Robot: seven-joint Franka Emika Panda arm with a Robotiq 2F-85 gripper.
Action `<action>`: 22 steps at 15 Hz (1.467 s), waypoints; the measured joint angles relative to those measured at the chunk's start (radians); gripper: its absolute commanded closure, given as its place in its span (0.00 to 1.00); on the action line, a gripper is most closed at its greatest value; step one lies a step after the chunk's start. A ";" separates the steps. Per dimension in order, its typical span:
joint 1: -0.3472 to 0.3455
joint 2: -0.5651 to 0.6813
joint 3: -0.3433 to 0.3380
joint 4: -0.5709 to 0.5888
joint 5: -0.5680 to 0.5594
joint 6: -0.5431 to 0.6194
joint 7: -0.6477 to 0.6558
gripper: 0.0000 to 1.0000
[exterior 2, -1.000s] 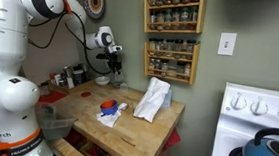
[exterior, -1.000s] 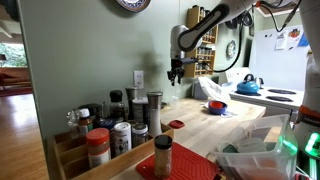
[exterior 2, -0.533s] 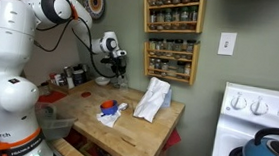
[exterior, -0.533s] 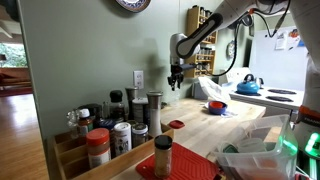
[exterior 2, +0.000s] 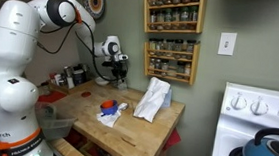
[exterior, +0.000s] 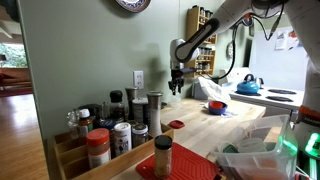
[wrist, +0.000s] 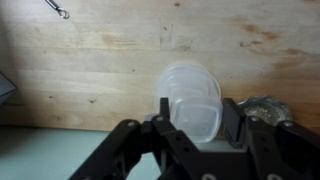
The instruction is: Pick up the measuring cup near the wooden spice rack and stack it on the measuring cup near the wall socket and the flip the stacked measuring cups to position them upright
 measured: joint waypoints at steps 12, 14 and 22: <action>-0.020 0.022 0.001 -0.018 0.095 -0.009 -0.052 0.70; -0.019 0.017 -0.002 -0.021 0.089 -0.024 -0.051 0.70; 0.045 -0.020 -0.027 -0.022 -0.133 -0.289 0.023 0.70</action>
